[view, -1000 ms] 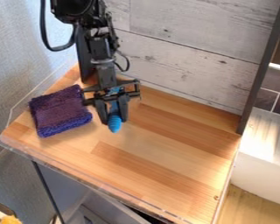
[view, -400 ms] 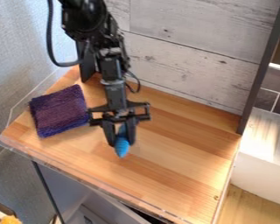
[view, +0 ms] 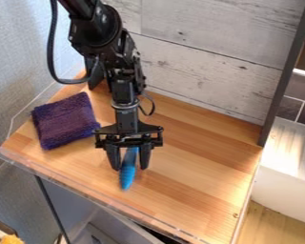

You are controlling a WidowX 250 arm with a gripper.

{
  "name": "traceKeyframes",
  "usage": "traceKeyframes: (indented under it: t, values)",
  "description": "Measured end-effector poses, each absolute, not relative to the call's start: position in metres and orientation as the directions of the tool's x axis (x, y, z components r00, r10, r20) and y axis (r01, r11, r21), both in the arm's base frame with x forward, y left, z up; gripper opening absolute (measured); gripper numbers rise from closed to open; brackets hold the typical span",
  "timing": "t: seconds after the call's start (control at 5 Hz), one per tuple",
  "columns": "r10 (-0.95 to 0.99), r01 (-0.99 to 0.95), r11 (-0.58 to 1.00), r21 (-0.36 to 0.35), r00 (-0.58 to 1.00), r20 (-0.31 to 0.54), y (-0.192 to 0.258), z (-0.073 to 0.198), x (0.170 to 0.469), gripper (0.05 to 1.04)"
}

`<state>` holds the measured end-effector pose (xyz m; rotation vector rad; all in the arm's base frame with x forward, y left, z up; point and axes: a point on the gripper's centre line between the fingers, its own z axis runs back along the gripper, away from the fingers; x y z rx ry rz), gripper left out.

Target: Reposition the blue spoon in the bottom middle of the table

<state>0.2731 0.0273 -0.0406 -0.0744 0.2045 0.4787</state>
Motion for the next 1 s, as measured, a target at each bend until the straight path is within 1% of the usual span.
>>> traceKeyframes:
  t: [0.2, 0.4, 0.6, 0.8, 1.0]
  values:
    - [0.454, -0.468, 0.884, -0.017, 0.865, -0.212, 0.027, -0.041, 0.273, 1.011]
    - [0.424, -0.438, 0.899, -0.019, 0.879, -0.217, 0.022, -0.04, 0.273, 1.008]
    - [0.417, -0.427, 0.904, -0.007, 0.887, -0.199, 0.022, -0.031, 0.276, 1.001]
    - [0.373, -0.374, 0.927, 0.012, 0.923, -0.094, 0.02, 0.003, 0.283, 1.001]
    - [0.341, -0.341, 0.94, 0.019, 0.94, -0.007, 0.02, 0.033, 0.285, 1.001]
